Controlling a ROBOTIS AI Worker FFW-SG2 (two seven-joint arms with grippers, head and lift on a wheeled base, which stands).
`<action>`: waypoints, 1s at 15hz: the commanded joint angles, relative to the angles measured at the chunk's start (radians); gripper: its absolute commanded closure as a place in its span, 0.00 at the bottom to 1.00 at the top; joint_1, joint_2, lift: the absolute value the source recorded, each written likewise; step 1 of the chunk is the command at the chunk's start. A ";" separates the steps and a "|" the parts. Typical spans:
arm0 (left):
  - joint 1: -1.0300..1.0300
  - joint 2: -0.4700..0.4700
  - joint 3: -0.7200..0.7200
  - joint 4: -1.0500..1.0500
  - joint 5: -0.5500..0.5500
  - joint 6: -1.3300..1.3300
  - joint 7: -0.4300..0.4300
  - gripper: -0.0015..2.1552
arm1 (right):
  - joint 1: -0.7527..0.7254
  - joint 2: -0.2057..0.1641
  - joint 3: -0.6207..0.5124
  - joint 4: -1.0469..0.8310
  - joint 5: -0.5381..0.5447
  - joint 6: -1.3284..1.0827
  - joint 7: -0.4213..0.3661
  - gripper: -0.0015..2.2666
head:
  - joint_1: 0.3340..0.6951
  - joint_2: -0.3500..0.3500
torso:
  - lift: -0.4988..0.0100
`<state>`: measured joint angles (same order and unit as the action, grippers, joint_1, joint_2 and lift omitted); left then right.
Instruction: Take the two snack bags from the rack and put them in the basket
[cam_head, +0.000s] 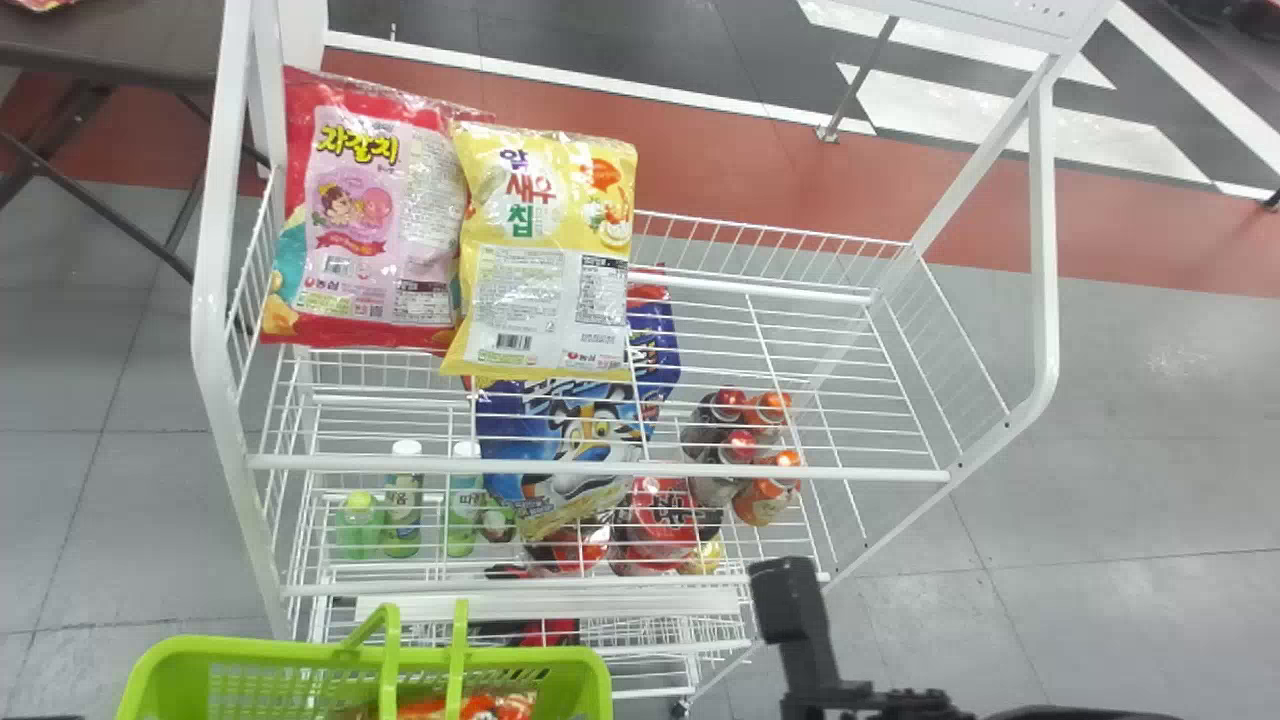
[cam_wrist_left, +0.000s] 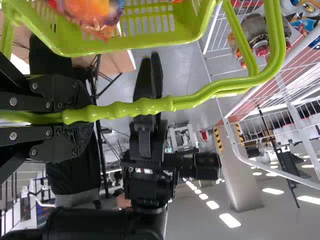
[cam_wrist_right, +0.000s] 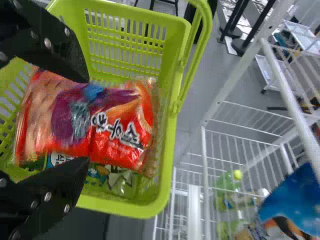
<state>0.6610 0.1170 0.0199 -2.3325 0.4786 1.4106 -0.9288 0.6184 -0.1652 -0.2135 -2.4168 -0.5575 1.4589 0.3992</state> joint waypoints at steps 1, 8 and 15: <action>0.000 0.000 0.000 -0.001 0.000 0.000 -0.001 0.87 | 0.034 0.013 -0.046 -0.038 -0.019 -0.113 0.006 0.02 | 1.00 0.00 | 0.96; 0.029 -0.002 0.011 0.007 0.002 -0.034 -0.013 0.87 | 0.175 0.067 0.040 0.054 0.163 -1.134 0.024 0.02 | 1.00 0.00 | 0.96; 0.034 -0.013 0.028 0.032 0.002 -0.052 -0.053 0.87 | 0.393 0.066 0.275 -0.022 0.415 -1.435 -0.318 0.02 | 1.00 0.00 | 0.96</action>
<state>0.6949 0.1037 0.0394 -2.3044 0.4801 1.3586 -0.9766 0.9805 -0.0991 0.0296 -2.4382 -0.1652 0.0816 0.0867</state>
